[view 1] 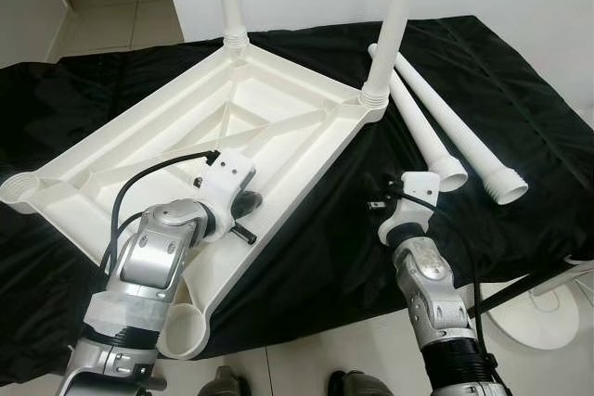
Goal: Building children table
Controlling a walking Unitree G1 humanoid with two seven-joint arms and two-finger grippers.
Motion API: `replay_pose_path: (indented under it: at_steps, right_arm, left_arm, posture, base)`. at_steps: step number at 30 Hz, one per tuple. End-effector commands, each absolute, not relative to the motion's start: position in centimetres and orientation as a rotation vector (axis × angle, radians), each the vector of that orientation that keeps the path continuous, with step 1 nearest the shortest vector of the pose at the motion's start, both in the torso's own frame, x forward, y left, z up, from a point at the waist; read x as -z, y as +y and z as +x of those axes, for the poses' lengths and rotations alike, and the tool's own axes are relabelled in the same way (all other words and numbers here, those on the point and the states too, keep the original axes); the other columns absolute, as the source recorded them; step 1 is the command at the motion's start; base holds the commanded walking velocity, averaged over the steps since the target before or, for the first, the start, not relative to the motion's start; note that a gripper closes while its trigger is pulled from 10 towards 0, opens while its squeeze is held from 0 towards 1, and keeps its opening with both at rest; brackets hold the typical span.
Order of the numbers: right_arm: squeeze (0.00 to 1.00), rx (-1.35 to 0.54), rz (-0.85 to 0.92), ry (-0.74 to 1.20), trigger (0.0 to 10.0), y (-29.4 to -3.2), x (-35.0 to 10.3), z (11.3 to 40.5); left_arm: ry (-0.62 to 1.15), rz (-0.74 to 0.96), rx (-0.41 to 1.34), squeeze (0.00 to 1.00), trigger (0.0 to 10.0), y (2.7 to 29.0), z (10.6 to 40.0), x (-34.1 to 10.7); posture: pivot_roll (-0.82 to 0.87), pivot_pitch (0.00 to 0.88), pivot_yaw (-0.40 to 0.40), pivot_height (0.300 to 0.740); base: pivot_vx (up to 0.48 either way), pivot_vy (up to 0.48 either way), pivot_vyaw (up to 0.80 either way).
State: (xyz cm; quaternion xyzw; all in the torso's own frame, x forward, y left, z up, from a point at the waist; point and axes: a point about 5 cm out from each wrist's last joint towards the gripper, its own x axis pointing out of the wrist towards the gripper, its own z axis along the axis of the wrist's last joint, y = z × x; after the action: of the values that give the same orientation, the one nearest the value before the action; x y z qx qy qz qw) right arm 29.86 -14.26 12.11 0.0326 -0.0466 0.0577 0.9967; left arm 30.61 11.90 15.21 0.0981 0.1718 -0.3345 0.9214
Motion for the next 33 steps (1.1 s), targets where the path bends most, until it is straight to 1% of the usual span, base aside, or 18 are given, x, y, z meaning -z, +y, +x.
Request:
replay_pose_path:
  at_steps: [1,3,4,5,6,10,11,14,15,16,18,19,21,24,29,33]
  right_arm:
    - [0.0,-0.112,0.059,-0.091,10.0,-14.1,-11.9,29.6]
    - [0.0,-0.112,0.059,-0.091,10.0,-14.2,-11.9,29.6]
    - [0.0,-0.111,0.06,-0.091,10.0,-14.2,-11.9,29.6]
    - [0.0,-0.111,0.061,-0.09,10.0,-14.2,-11.9,29.6]
    - [0.0,-0.111,0.061,-0.091,10.0,-14.1,-11.9,29.6]
    - [0.0,-0.112,0.06,-0.092,10.0,-14.1,-11.9,29.6]
    - [0.0,-0.114,0.059,-0.091,10.0,-14.1,-11.9,29.7]
    - [0.0,-0.114,0.058,-0.091,10.0,-14.1,-11.9,29.7]
    - [0.0,-0.114,0.058,-0.091,10.0,-14.1,-11.9,29.7]
    - [0.0,-0.114,0.058,-0.091,10.0,-14.1,-11.9,29.7]
    - [0.0,-0.113,0.058,-0.091,10.0,-14.1,-11.9,29.7]
    - [0.0,-0.113,0.058,-0.091,10.0,-14.1,-11.9,29.7]
    - [0.0,-0.112,0.057,-0.091,10.0,-14.1,-11.9,29.7]
    - [0.0,-0.11,0.055,-0.091,10.0,-14.2,-11.9,29.8]
    - [0.0,-0.109,0.053,-0.091,10.0,-14.2,-11.9,29.8]
    - [0.0,-0.114,0.051,-0.091,10.0,-14.2,-12.0,29.8]
  left_arm:
    - [0.273,0.18,0.546,1.0,10.0,12.6,31.1,-16.3]
    - [0.257,0.173,0.55,1.0,10.0,12.6,31.2,-16.6]
    - [0.239,0.156,0.577,0.92,10.0,12.6,31.1,-17.0]
    - [0.229,0.144,0.597,0.92,10.0,12.6,31.0,-17.3]
    - [0.209,0.135,0.605,0.0,10.0,12.9,31.1,-17.7]
    - [0.178,0.134,0.606,0.0,10.0,13.5,31.3,-18.4]
    - [0.162,0.165,0.57,0.0,10.0,15.0,31.8,-19.1]
    - [0.158,0.184,0.547,0.0,10.0,15.8,32.1,-19.4]
    - [0.161,0.213,0.514,0.0,10.0,16.8,32.3,-19.6]
    - [0.161,0.213,0.514,0.0,10.0,16.8,32.3,-19.6]
    - [0.176,0.302,0.454,0.0,10.0,18.9,32.6,-20.0]
    - [0.176,0.302,0.454,0.0,10.0,18.9,32.6,-20.0]
    - [0.204,0.379,0.429,0.0,10.0,20.5,32.6,-20.2]
    - [0.252,0.464,0.448,0.0,10.0,21.8,31.9,-20.2]
    - [0.287,0.515,0.474,0.0,10.0,22.4,31.3,-20.0]
    - [0.341,0.589,0.602,0.0,10.0,22.2,29.4,-19.0]
  posture:
    - [-0.07,0.106,0.062,0.74]
    - [-0.07,0.106,0.062,0.74]
    - [-0.07,0.108,0.062,0.74]
    - [-0.07,0.108,0.062,0.74]
    - [-0.07,0.108,0.062,0.74]
    - [-0.07,0.11,0.061,0.74]
    - [-0.07,0.11,0.061,0.74]
    - [-0.07,0.11,0.061,0.74]
    - [-0.06,0.11,0.061,0.74]
    - [-0.06,0.11,0.061,0.74]
    - [-0.06,0.11,0.061,0.74]
    - [-0.06,0.11,0.061,0.74]
    - [-0.07,0.108,0.06,0.74]
    - [-0.06,0.107,0.059,0.74]
    - [-0.06,0.108,0.056,0.74]
    - [-0.06,0.108,0.049,0.74]
  base:
    - [0.0,0.0,0.0]
    - [0.0,0.0,0.0]
    - [0.0,0.0,0.0]
    - [0.0,0.0,0.0]
    - [0.0,0.0,0.0]
    - [0.0,0.0,0.0]
    - [0.0,0.0,0.0]
    - [0.0,0.0,0.0]
    - [0.0,0.0,0.0]
    - [0.0,0.0,0.0]
    - [0.0,0.0,0.0]
    - [0.0,0.0,0.0]
    - [0.0,0.0,0.0]
    - [0.0,0.0,0.0]
    - [0.0,0.0,0.0]
    - [0.0,0.0,0.0]
